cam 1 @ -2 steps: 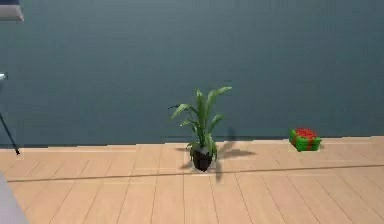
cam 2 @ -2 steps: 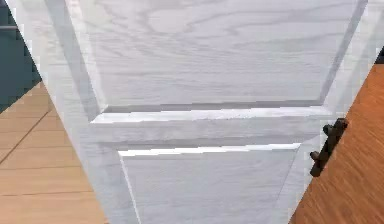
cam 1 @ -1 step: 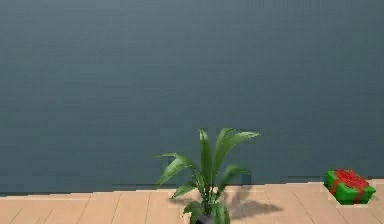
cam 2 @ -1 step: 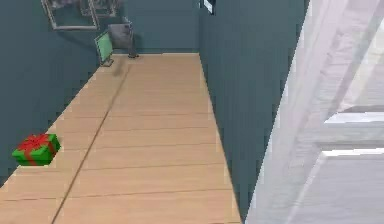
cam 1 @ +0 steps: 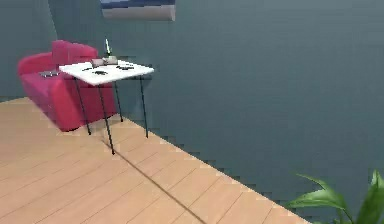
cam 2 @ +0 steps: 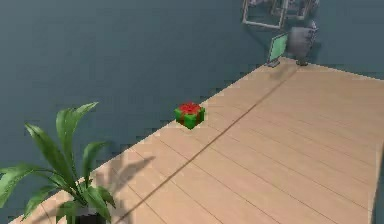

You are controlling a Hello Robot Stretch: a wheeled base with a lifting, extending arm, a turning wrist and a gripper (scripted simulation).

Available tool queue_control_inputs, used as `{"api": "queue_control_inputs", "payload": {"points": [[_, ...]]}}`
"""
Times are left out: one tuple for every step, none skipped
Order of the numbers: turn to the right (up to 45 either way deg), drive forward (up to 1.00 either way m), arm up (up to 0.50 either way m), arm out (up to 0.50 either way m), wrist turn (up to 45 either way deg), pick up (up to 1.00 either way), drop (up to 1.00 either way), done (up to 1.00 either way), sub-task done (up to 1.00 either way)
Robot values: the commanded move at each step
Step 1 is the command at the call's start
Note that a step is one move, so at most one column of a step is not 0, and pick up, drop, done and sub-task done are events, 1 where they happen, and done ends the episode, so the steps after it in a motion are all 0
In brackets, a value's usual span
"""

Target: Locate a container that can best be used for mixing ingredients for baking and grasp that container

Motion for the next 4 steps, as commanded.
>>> {"api": "queue_control_inputs", "payload": {"points": [[-45.0,0.0,0.0,0.0,0.0,0.0,0.0,0.0,0.0],[-3.0,0.0,0.0,0.0,0.0,0.0,0.0,0.0,0.0],[0.0,1.0,0.0,0.0,0.0,0.0,0.0,0.0,0.0],[-3.0,0.0,0.0,0.0,0.0,0.0,0.0,0.0,0.0]]}}
